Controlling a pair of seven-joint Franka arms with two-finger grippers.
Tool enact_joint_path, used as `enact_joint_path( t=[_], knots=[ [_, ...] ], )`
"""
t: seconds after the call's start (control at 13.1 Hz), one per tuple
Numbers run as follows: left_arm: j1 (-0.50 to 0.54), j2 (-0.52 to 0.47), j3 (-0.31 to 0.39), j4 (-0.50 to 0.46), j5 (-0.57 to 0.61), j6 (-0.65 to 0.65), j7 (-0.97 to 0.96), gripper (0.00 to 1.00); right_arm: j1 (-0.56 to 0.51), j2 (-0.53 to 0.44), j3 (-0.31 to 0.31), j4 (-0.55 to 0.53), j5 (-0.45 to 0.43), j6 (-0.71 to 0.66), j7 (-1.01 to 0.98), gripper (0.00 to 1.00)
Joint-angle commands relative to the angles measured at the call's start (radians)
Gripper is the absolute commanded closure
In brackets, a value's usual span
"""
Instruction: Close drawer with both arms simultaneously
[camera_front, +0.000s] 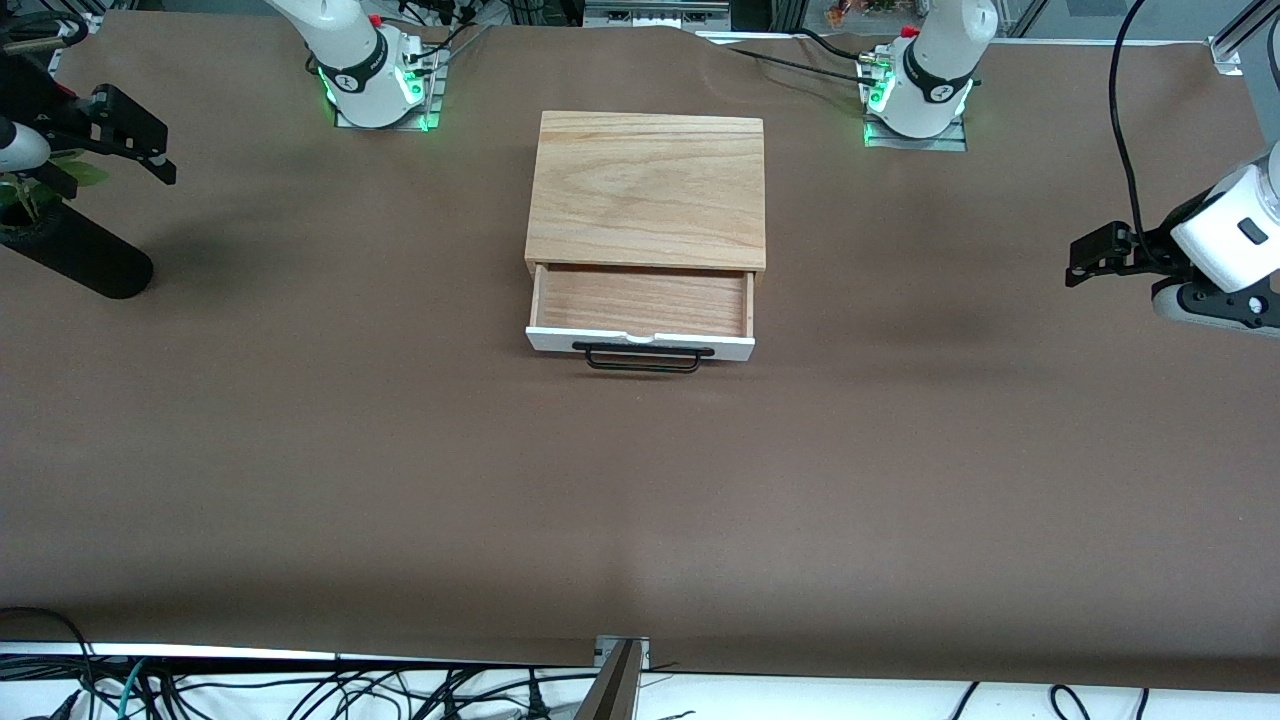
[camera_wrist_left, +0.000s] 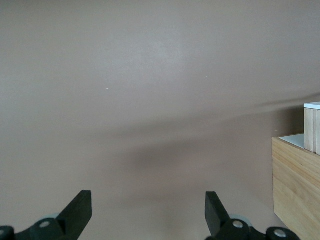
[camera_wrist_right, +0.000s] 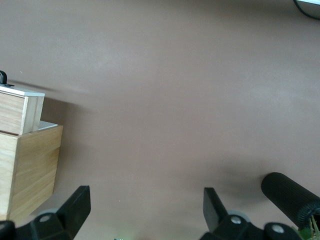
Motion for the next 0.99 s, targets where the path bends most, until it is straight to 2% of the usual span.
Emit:
enact_joint_path(
  t=[0.0, 0.23, 0.92],
  knots=[
    [0.005, -0.020, -0.005, -0.011, -0.018, -0.007, 0.004, 0.00, -0.009, -0.010, 0.008, 0.008, 0.025, -0.002, 0.012, 0.00],
    [0.005, -0.020, -0.005, -0.011, -0.018, -0.008, 0.002, 0.00, -0.004, 0.010, 0.019, 0.007, 0.059, 0.004, 0.009, 0.00],
    [0.005, -0.016, -0.007, -0.008, -0.028, -0.016, 0.005, 0.00, -0.001, 0.004, 0.016, 0.005, 0.043, -0.002, -0.006, 0.00]
  ],
)
